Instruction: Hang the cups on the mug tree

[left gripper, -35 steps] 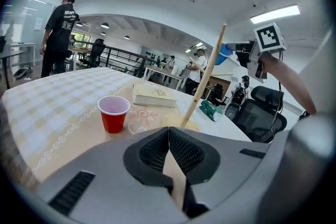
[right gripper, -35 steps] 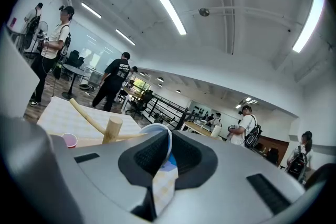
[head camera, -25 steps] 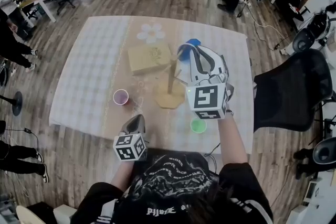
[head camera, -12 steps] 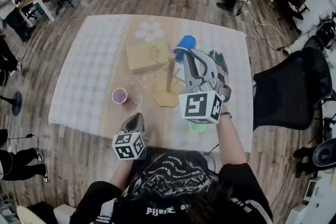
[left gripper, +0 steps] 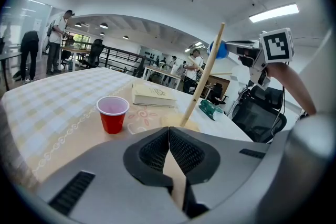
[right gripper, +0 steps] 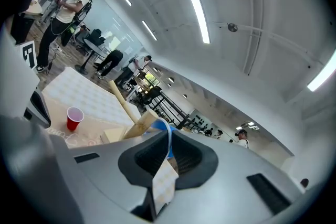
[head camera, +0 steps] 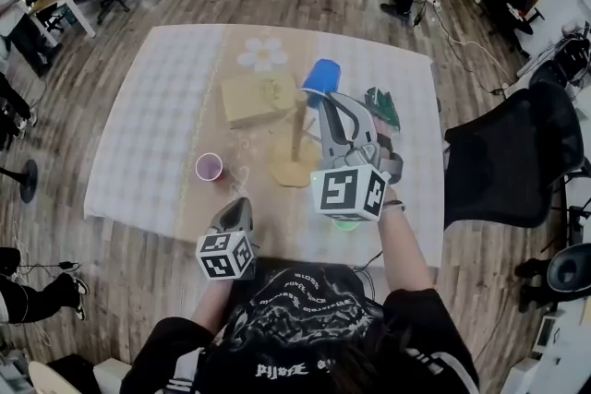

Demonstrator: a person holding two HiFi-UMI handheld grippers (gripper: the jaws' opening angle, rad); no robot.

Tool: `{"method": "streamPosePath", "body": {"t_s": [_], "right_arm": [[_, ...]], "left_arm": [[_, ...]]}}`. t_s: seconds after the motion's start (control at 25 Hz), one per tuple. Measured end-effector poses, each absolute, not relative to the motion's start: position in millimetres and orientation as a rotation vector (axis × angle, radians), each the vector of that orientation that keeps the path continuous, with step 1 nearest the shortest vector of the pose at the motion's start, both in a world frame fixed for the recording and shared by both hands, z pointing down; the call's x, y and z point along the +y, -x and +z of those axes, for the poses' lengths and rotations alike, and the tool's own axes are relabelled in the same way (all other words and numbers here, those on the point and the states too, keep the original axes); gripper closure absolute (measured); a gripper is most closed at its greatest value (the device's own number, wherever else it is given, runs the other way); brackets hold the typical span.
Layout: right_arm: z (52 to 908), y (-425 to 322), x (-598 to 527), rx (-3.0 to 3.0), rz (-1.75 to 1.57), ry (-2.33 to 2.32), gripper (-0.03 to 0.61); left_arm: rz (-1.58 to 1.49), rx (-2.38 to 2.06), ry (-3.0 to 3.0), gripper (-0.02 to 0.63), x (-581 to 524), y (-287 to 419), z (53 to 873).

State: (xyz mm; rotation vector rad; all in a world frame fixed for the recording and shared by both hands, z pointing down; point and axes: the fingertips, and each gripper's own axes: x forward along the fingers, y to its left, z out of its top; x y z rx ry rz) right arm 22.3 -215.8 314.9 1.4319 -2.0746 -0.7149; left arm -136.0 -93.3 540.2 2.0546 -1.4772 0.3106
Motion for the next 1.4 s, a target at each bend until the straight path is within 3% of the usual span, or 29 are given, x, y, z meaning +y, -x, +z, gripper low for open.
{"method": "streamPosePath", "body": {"t_s": [1.04,1.24,1.4], "right_arm": [[339.5,-21.1,-208.6,-2.052,-0.715,-1.379,0.525],[344.4,-17.9,-199.6,-2.173,-0.57,-1.378,0.429],[352.0,-28.6,-187.8,-2.22,-0.431,-1.413,0.428]], "left_arm": [[0.324,-1.434,-2.095,0.592,-99.4,121.6,538.6],[0.32,-1.436,-2.087,0.592,-101.2,122.8,539.8],[0.324,-1.414,-2.101,0.592,-99.0,119.0,538.1]]}}
